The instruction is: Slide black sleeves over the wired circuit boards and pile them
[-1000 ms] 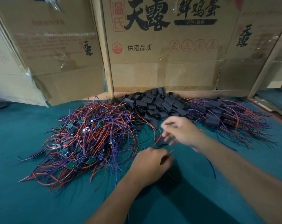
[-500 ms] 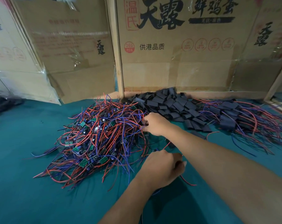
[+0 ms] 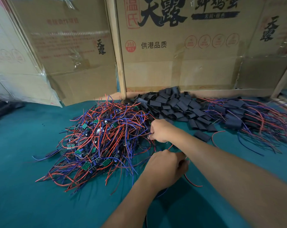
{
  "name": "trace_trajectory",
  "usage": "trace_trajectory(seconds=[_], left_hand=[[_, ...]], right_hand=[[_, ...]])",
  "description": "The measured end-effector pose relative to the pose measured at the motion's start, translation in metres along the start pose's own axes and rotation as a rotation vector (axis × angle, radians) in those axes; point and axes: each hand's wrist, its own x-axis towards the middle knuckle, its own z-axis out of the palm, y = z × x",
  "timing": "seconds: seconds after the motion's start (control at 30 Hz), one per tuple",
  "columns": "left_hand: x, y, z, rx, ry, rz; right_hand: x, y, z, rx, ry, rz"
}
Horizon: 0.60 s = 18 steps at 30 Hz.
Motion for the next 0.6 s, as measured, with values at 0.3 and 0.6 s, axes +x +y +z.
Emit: trace_trajectory(seconds=[0.3, 0.6], left_hand=[[0.003, 0.001, -0.016, -0.332, 0.549, -0.075], [0.011, -0.002, -0.018, -1.224, 0.545, -0.377]], right_hand=[[-0.040, 0.047, -0.036, 0.636, 0.401, -0.098], [-0.103, 0.050, -0.033, 0.770, 0.151, -0.514]])
